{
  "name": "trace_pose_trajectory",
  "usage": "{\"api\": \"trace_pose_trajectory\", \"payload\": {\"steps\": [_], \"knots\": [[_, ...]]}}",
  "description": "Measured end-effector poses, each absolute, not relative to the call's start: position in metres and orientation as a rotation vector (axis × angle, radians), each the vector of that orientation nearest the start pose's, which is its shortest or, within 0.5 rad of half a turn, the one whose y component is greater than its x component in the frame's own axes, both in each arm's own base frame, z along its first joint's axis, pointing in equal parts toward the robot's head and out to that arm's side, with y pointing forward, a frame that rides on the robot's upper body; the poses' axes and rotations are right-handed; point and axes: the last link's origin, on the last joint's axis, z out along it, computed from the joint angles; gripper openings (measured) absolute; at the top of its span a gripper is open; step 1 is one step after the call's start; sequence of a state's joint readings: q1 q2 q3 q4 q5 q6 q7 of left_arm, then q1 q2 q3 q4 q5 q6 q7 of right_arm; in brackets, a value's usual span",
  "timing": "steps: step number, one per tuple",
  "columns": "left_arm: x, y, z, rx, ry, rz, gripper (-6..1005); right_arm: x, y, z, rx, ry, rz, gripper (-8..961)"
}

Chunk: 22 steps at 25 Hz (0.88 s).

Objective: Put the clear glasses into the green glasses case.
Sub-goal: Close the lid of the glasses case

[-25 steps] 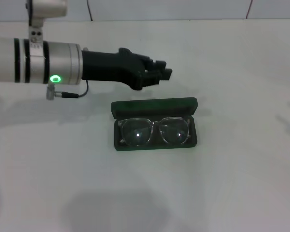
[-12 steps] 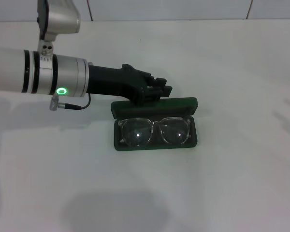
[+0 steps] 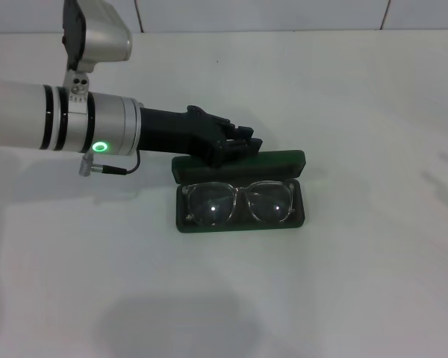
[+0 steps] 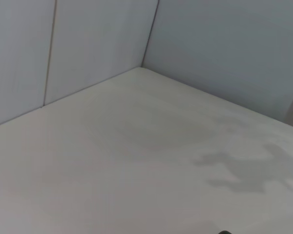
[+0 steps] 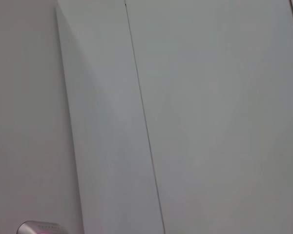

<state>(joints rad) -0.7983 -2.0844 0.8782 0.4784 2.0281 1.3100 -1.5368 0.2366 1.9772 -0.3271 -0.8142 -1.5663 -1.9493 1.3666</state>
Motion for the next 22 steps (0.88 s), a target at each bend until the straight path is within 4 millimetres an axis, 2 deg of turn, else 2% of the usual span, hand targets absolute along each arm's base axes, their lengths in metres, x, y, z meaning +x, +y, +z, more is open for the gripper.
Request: {"api": "trace_pose_trajectory", "payload": {"steps": [22], "knots": [[-0.206, 0.366, -0.071, -2.940, -0.657, -0.428, 249, 0.314, 0.244, 0.153, -2.138, 0.394, 1.173, 466]]}}
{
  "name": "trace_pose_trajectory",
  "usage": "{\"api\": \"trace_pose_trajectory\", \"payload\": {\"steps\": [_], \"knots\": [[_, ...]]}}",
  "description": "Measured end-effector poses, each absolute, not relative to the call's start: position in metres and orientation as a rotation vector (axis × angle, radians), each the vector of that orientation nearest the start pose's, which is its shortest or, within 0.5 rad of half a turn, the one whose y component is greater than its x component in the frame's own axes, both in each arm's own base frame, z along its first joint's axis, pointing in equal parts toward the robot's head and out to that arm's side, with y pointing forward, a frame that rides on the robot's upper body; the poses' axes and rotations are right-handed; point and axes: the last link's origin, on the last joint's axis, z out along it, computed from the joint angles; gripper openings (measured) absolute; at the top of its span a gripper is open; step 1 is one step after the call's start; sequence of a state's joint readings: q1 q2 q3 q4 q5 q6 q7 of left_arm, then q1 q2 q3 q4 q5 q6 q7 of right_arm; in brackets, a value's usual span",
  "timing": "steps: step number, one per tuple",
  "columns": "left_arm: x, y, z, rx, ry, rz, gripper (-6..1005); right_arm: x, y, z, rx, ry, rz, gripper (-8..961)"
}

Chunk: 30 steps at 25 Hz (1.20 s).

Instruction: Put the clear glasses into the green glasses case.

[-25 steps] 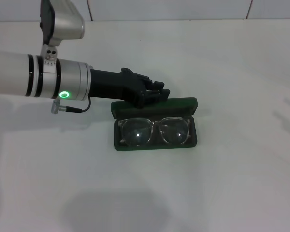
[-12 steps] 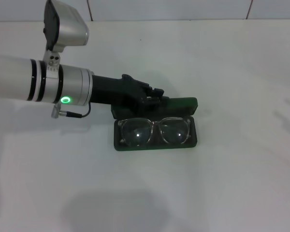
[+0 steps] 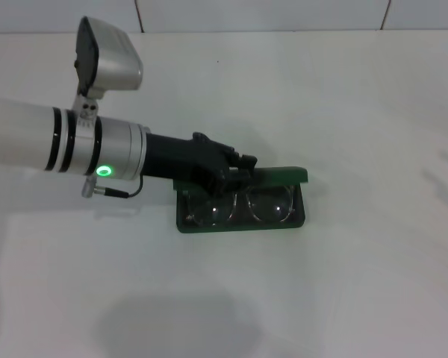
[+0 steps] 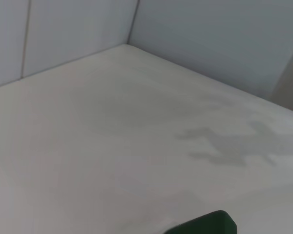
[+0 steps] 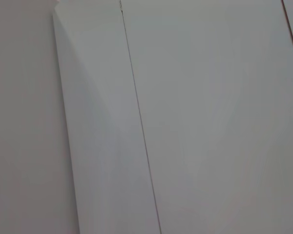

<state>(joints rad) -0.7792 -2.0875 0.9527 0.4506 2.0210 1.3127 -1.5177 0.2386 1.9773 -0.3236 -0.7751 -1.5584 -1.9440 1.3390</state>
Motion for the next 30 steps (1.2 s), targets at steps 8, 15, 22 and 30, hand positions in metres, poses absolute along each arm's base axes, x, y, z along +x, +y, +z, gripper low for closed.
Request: {"api": "trace_pose_trajectory", "payload": {"steps": [8, 15, 22, 30], "knots": [[-0.212, 0.354, -0.078, -2.966, -0.604, -0.430, 249, 0.313, 0.246, 0.151, -2.136, 0.404, 1.194, 466], [-0.216, 0.349, -0.080, -2.968, -0.576, -0.445, 248, 0.312, 0.247, 0.151, -2.138, 0.402, 1.197, 466], [-0.210, 0.347, -0.079, -2.980, -0.559, -0.504, 247, 0.313, 0.249, 0.152, -2.147, 0.402, 1.187, 466], [-0.174, 0.332, -0.022, -3.014, -0.441, -0.887, 246, 0.305, 0.262, 0.132, -2.286, 0.443, 1.132, 466]]}}
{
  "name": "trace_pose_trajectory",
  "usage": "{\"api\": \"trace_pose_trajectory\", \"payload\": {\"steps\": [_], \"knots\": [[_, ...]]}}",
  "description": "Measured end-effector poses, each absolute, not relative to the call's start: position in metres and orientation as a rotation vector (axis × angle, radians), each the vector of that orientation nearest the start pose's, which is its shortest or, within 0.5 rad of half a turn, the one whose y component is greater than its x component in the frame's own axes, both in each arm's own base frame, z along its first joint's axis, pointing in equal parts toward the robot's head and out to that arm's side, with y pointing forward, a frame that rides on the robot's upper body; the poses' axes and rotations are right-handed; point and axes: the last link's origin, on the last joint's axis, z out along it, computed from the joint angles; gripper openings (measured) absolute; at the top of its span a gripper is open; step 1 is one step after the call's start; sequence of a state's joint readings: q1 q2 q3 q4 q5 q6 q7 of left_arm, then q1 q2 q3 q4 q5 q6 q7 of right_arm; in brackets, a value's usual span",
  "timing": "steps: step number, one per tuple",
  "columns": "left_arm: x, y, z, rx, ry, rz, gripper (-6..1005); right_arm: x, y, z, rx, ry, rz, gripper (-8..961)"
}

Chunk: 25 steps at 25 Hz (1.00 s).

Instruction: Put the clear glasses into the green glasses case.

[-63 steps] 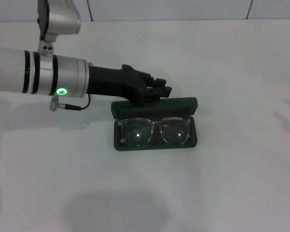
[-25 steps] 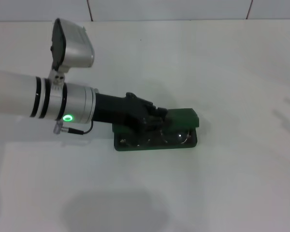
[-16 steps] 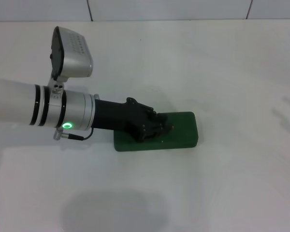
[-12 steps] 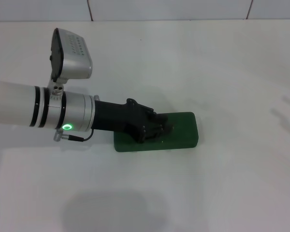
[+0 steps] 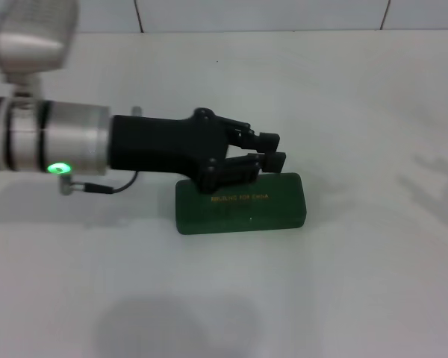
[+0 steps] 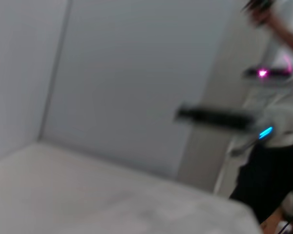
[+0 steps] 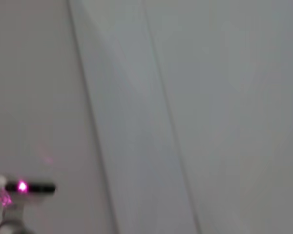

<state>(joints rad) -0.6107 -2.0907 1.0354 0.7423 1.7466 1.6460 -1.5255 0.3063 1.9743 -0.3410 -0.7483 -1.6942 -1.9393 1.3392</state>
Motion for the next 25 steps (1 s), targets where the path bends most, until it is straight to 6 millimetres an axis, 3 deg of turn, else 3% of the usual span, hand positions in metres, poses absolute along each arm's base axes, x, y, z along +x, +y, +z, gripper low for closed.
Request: {"api": "trace_pose_trajectory", "payload": {"steps": [7, 12, 15, 25], "knots": [[-0.181, 0.304, 0.017, -2.949, -0.172, -1.143, 299, 0.284, 0.277, 0.092, -2.488, 0.390, 1.091, 466], [-0.200, 0.298, 0.032, -2.881, -0.291, -1.199, 515, 0.260, 0.291, 0.059, -2.637, 0.329, 1.111, 503], [-0.209, 0.296, 0.037, -2.862, -0.414, -1.212, 545, 0.247, 0.297, 0.046, -2.700, 0.272, 1.132, 723], [-0.222, 0.285, 0.049, -2.894, -0.368, -1.172, 726, 0.222, 0.305, 0.033, -2.768, 0.192, 1.215, 872]]}}
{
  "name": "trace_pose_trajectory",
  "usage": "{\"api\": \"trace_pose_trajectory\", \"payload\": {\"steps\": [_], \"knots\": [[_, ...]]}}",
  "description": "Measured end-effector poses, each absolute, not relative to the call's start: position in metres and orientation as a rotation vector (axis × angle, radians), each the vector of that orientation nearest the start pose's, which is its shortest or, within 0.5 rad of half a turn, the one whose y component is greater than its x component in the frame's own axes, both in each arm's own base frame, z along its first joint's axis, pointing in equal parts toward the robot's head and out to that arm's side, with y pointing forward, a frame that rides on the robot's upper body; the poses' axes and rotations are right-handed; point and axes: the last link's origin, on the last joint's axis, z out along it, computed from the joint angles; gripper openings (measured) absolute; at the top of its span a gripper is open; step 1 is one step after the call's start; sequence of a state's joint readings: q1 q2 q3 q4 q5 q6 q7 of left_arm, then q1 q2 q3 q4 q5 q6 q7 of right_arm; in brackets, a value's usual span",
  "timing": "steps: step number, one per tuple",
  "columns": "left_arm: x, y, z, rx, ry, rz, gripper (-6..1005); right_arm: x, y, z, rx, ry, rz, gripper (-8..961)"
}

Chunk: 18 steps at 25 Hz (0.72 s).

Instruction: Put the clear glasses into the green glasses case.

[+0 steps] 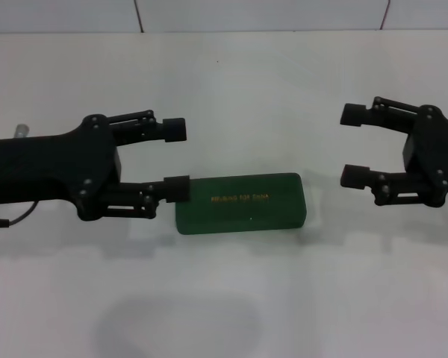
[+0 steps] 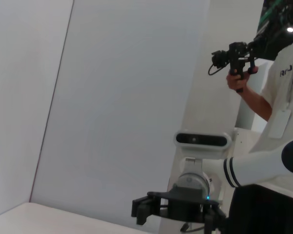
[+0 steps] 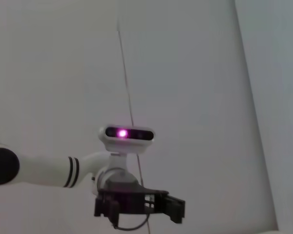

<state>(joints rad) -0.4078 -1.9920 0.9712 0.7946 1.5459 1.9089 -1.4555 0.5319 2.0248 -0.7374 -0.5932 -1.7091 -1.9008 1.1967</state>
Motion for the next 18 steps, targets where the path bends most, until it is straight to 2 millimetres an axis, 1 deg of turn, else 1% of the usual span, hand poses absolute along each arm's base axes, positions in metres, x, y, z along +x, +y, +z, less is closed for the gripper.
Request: {"api": "trace_pose_trajectory", "payload": {"steps": [6, 13, 18], "knots": [[-0.229, 0.285, 0.057, -2.896, -0.356, -1.127, 845, 0.207, 0.307, 0.024, -2.827, 0.143, 1.245, 872], [-0.232, 0.285, 0.062, -2.896, -0.358, -1.106, 841, 0.191, 0.315, 0.010, -2.893, 0.112, 1.211, 872], [-0.232, 0.285, 0.062, -2.896, -0.360, -1.106, 841, 0.187, 0.316, 0.005, -2.914, 0.102, 1.196, 872]]}}
